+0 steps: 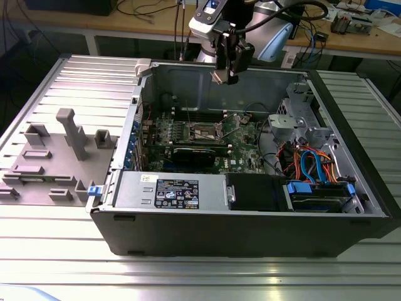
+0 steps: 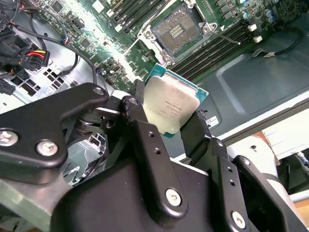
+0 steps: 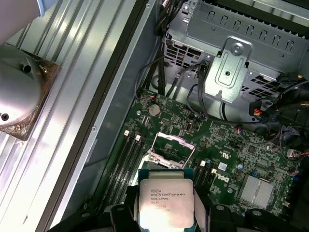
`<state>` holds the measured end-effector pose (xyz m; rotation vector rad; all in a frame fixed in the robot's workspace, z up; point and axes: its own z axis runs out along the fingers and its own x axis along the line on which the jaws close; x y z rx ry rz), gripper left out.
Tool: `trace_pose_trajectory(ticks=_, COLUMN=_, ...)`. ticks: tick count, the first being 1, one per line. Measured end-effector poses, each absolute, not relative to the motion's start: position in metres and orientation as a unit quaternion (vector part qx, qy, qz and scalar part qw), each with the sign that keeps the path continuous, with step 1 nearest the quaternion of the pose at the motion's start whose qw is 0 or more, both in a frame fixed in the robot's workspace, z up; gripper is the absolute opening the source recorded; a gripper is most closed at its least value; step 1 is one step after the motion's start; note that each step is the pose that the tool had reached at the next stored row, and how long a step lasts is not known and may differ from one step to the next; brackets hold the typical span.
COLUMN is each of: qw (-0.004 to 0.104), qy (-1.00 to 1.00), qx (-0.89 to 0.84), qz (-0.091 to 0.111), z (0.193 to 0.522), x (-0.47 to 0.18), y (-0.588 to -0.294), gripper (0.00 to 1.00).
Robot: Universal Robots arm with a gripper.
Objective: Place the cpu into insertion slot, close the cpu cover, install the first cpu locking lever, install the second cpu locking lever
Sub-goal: 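Place the cpu into insertion slot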
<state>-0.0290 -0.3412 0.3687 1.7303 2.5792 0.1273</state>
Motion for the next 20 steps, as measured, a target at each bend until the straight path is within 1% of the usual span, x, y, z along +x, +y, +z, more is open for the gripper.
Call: trace_pose_trajectory(ticks=20, qw=0.018, qy=0.811, qx=0.584, qz=0.04, z=0.3659, x=-0.0292, y=-0.3411, gripper=0.54)
